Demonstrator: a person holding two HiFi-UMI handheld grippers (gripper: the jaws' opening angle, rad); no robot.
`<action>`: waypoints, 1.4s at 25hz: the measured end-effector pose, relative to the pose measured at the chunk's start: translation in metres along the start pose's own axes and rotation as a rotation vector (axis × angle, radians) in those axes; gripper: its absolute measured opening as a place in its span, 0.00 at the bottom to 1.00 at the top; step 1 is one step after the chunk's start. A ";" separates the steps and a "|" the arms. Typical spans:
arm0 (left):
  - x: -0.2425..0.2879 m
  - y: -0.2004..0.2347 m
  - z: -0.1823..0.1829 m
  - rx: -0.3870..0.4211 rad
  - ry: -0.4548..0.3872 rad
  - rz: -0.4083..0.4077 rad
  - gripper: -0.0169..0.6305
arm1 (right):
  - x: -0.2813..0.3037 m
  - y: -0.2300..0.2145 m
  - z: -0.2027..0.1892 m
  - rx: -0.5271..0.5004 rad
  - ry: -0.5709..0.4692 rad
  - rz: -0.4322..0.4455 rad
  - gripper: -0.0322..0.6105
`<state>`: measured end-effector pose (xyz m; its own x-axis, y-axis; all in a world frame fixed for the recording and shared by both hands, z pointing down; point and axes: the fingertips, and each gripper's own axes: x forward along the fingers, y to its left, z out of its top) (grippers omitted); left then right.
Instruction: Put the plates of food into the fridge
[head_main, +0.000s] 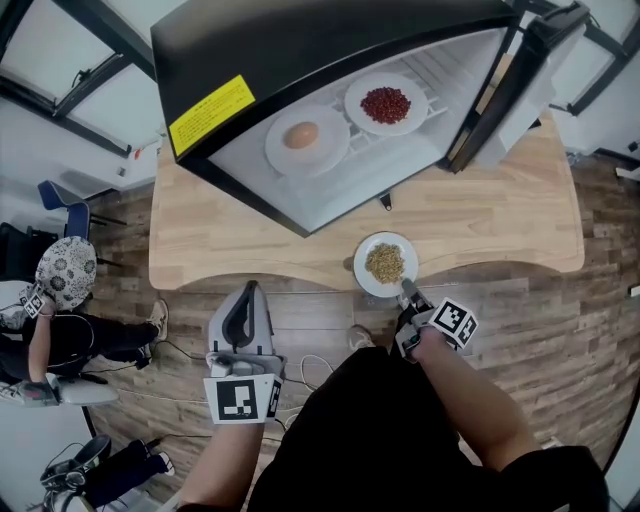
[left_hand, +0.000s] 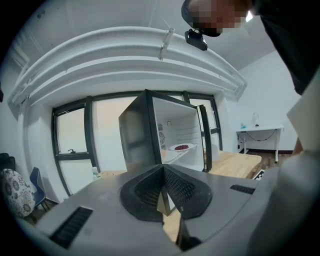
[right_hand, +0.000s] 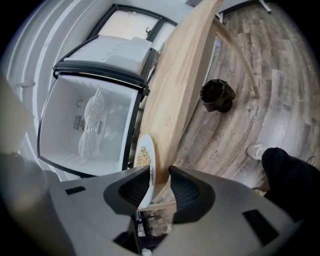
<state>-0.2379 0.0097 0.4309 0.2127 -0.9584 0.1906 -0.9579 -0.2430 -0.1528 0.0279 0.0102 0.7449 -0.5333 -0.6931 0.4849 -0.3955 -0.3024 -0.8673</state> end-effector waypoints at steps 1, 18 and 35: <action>0.001 -0.002 0.000 0.000 0.000 -0.006 0.03 | 0.002 0.001 -0.002 -0.010 0.017 -0.008 0.26; 0.010 -0.001 0.005 -0.009 -0.008 -0.027 0.03 | 0.002 -0.001 -0.011 0.084 0.054 -0.041 0.24; 0.010 -0.012 0.032 -0.068 -0.105 -0.031 0.03 | -0.043 0.049 0.018 0.031 -0.006 0.059 0.10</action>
<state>-0.2178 -0.0012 0.4033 0.2584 -0.9618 0.0908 -0.9606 -0.2658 -0.0819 0.0450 0.0141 0.6796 -0.5503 -0.7144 0.4321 -0.3404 -0.2806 -0.8974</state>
